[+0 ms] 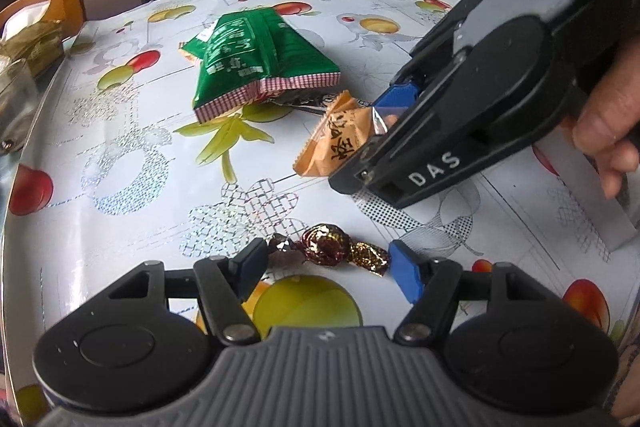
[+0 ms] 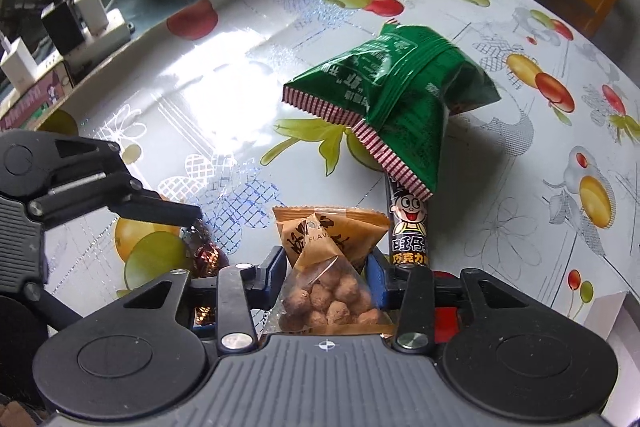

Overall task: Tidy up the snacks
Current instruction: 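Grasp the orange peanut bag with the right tool while the left tool grasps the brown wrapped chocolate, then lift and carry the peanut bag and brown chocolate over the white box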

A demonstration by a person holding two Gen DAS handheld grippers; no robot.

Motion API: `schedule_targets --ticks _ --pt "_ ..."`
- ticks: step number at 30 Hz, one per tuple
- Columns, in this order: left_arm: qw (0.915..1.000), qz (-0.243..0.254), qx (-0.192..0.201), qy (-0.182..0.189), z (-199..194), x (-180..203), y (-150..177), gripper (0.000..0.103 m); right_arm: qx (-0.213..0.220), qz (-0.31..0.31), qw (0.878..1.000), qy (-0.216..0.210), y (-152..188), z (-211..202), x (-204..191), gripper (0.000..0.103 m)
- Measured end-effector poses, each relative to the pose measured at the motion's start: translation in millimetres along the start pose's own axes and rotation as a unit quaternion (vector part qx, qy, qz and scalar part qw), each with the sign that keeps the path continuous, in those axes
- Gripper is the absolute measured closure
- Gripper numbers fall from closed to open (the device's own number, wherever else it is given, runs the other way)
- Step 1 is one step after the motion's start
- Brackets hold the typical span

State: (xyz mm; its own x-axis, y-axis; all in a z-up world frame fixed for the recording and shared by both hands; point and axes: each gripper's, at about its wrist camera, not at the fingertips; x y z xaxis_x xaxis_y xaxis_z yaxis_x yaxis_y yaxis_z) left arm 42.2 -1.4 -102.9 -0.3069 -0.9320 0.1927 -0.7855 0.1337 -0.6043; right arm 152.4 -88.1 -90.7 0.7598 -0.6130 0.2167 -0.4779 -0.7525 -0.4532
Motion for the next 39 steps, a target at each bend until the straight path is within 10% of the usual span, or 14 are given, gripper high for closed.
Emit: schedule_targets --ticks 11,19,25,39 --pt "0.9998 0.019 -0.001 0.010 4.0 7.3 -6.1 0.088 0.025 0.058 0.998 -0.002 3.9 -25.9 21.4 0.060" --pt "0.9996 0.024 0.006 -0.015 4.0 12.5 -8.3 0.089 0.031 0.084 0.996 0.006 12.8 -34.4 35.1 0.060" --pt "0.9976 0.048 0.024 -0.044 12.1 6.1 -24.8 0.066 0.038 0.094 0.995 0.012 19.1 -43.0 41.6 0.060" --pt "0.9965 0.042 0.036 -0.063 51.6 -8.4 -60.4 0.066 0.046 0.123 0.991 0.032 32.4 -60.9 61.7 0.060"
Point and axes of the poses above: each gripper's, at about its wrist camera, not at the fingertips, and z roughly the way its jaws point, x to its right, y to its underside, and after that the axes turned 12 degrees about y, right-handed
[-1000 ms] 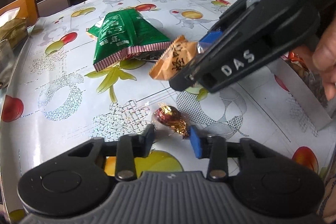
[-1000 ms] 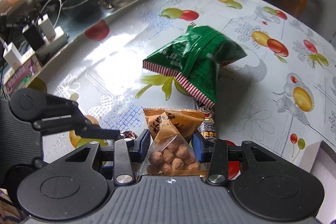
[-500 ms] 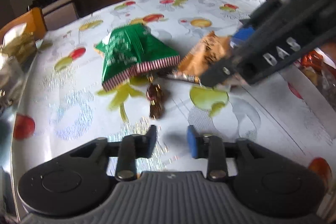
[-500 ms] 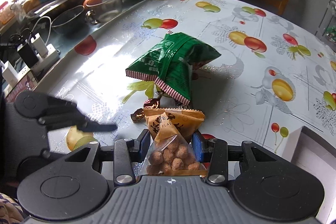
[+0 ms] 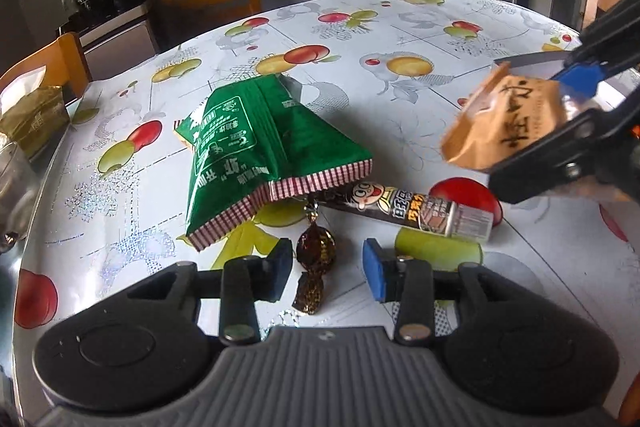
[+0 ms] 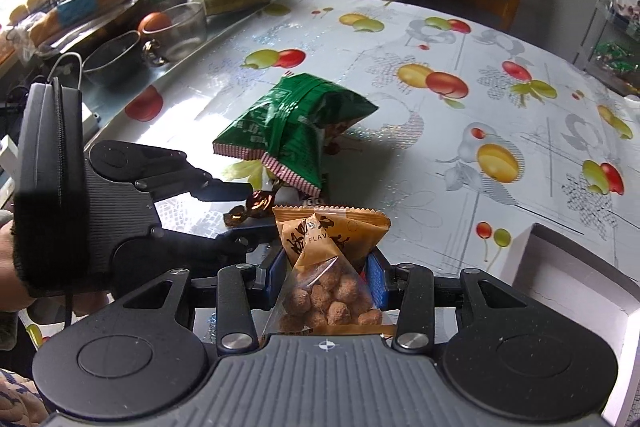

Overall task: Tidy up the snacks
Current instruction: 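Lift and carry the peanut bag and brown chocolate over the white box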

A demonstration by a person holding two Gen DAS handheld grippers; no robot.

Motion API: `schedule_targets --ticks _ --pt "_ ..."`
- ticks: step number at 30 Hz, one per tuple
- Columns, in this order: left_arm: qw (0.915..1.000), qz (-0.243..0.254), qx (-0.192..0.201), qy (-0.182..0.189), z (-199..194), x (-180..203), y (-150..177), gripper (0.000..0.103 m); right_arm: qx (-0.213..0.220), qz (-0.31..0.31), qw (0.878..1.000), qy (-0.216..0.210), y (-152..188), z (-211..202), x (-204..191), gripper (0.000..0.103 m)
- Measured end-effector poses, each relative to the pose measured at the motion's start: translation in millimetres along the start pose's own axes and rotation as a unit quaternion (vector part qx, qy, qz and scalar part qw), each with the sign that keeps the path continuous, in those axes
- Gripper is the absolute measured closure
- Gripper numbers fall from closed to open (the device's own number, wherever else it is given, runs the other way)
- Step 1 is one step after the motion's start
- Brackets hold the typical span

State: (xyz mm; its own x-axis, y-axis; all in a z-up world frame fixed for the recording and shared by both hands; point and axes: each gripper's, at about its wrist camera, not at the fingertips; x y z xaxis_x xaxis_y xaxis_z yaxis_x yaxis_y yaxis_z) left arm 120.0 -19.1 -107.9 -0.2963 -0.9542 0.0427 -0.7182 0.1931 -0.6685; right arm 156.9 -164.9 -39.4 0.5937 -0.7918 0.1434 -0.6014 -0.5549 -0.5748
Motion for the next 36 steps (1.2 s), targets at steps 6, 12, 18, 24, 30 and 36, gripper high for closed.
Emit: schedule_targets --ticks 6,12,18,24,30,36 --pt "0.9999 -0.010 0.002 0.001 2.6 -3.8 -1.6 0.066 0.003 0.004 1.000 0.001 0.6 -3.0 4.1 0.060" --pt "0.9999 -0.008 0.003 0.007 1.2 -1.5 0.2 0.082 0.006 0.006 1.000 -0.001 1.1 -5.1 4.9 0.060" --pt "0.9999 -0.013 0.001 0.008 -2.9 0.2 3.2 0.083 0.009 0.008 1.000 -0.001 3.0 -9.0 6.6 0.060" --pt "0.9997 -0.017 -0.004 0.015 -10.9 7.3 5.8 0.083 0.015 0.013 1.000 0.000 5.2 -14.7 7.9 0.060" --pt "0.9998 -0.019 0.000 0.011 -25.2 15.7 6.3 0.083 0.021 0.020 1.000 -0.001 10.7 -21.4 8.3 0.060" --pt "0.9995 -0.027 0.001 0.014 -40.7 24.1 4.4 0.083 0.030 0.034 0.999 -0.002 17.8 -30.8 11.1 0.060"
Point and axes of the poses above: each gripper's, at about its wrist camera, not at the fingertips, and z roughly the way its jaws point, x to its right, y to its underside, and after that the axes turned 12 degrees about y, right-handed
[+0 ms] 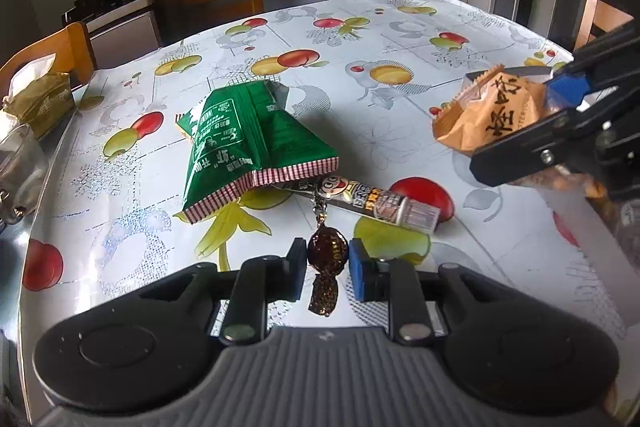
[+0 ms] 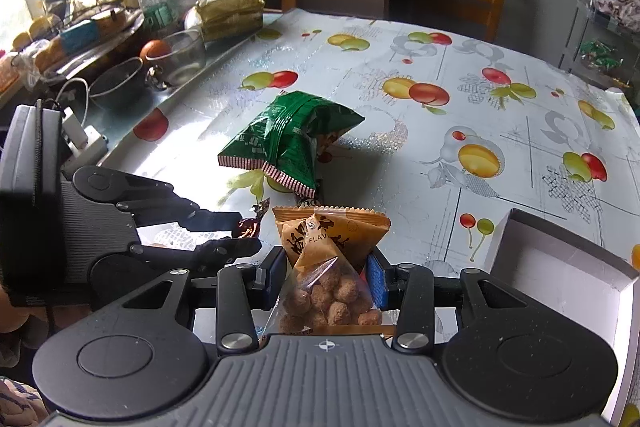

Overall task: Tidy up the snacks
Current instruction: 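Lift and carry the peanut bag and brown chocolate over the white box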

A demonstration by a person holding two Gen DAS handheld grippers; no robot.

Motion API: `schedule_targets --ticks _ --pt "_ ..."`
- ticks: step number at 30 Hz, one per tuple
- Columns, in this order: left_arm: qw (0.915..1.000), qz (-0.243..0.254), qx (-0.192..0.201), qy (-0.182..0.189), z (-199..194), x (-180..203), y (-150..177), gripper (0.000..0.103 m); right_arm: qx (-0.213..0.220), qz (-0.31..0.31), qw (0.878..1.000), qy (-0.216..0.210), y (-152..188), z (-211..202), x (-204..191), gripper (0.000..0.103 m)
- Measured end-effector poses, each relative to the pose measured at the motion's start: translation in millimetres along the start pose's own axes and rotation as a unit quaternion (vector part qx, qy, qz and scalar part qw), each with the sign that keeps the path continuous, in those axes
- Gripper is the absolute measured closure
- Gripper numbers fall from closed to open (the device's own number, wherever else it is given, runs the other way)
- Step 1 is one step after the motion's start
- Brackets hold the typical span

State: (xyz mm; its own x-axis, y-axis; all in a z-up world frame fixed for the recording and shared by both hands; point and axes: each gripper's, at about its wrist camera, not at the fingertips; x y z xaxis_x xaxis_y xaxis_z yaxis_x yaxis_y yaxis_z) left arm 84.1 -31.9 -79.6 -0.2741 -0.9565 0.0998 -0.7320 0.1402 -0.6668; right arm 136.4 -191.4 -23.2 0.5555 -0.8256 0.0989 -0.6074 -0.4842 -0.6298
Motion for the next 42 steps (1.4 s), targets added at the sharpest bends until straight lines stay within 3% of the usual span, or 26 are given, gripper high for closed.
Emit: schedule_targets --ticks 15,42 --pt "0.9987 0.018 0.030 0.036 -40.5 39.8 -20.4 0.083 0.025 0.052 0.998 0.008 19.6 -26.7 20.6 0.060" --pt "0.9891 0.093 0.055 0.100 -48.6 115.5 -51.1 0.083 0.042 0.139 0.987 0.069 64.4 -69.2 85.2 0.060"
Point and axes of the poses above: each gripper's, at about its wrist camera, not at the fingertips, and z roughly the way its jaws point, x to its right, y to its underside, and after that the axes turned 12 degrees about y, right-handed
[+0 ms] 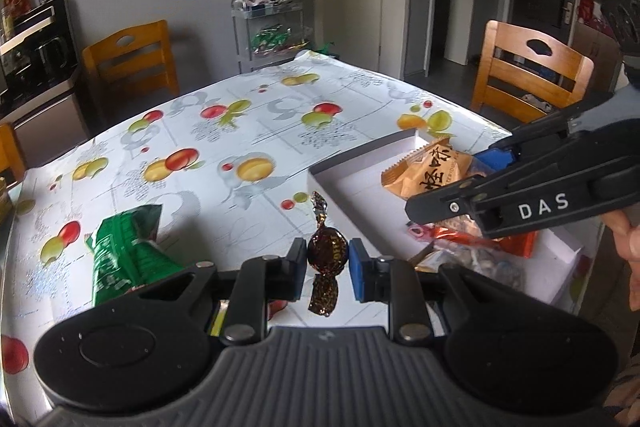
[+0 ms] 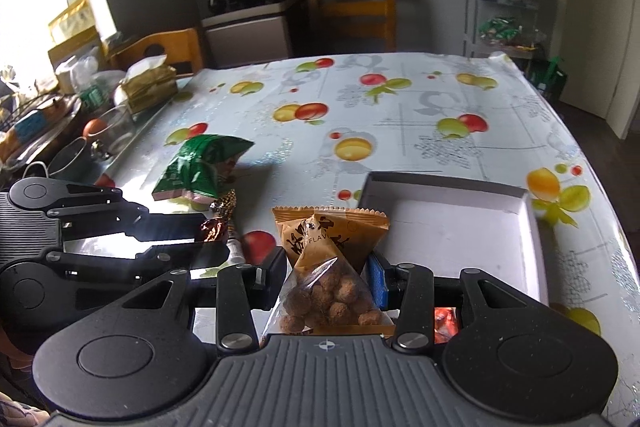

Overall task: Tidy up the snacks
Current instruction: 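Lift and carry the peanut bag and brown chocolate over the white box, then open both tools to drop the peanut bag and chocolate into the box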

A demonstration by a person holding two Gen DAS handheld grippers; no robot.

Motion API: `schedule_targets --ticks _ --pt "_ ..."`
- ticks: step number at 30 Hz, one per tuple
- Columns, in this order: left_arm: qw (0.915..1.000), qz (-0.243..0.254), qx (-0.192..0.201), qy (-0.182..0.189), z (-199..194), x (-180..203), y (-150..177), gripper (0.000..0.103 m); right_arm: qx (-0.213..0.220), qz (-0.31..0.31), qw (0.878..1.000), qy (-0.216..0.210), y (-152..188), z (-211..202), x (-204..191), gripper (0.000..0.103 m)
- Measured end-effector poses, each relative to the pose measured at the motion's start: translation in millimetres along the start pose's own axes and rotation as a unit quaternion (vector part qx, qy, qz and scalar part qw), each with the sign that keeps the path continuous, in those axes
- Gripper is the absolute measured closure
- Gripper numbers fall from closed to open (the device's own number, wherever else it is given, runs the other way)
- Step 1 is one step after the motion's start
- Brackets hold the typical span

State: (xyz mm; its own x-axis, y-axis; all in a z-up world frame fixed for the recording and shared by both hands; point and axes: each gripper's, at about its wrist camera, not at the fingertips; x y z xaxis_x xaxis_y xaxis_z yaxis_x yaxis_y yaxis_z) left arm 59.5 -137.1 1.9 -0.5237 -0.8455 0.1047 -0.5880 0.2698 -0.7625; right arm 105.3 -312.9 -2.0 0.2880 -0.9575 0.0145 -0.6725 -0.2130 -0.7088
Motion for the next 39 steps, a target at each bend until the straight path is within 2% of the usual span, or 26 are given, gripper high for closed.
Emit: schedule_targets --ticks 22,29,39 --pt "0.9954 0.064 -0.023 0.068 45.1 59.9 -19.2 0.083 -0.017 0.042 0.997 0.055 30.1 -12.1 61.6 0.060" --pt "0.9937 0.071 -0.037 0.078 65.1 70.3 -20.7 0.083 -0.037 0.037 0.996 0.068 36.8 0.5 75.2 0.060" --pt "0.9941 0.060 -0.050 0.076 80.4 72.8 -19.5 0.083 -0.049 0.028 0.996 0.063 35.8 14.0 88.5 0.060"
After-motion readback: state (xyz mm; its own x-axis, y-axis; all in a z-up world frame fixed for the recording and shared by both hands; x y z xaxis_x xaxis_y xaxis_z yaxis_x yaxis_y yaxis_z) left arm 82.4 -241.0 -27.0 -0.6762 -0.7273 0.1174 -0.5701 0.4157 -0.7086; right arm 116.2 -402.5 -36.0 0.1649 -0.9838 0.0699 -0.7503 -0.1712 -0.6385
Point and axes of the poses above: each gripper's, at about its wrist camera, not at the fingertips, and z roughly the way its jaws point, x to its right, y to its underside, and after that the axes turned 12 degrees about y, right-handed
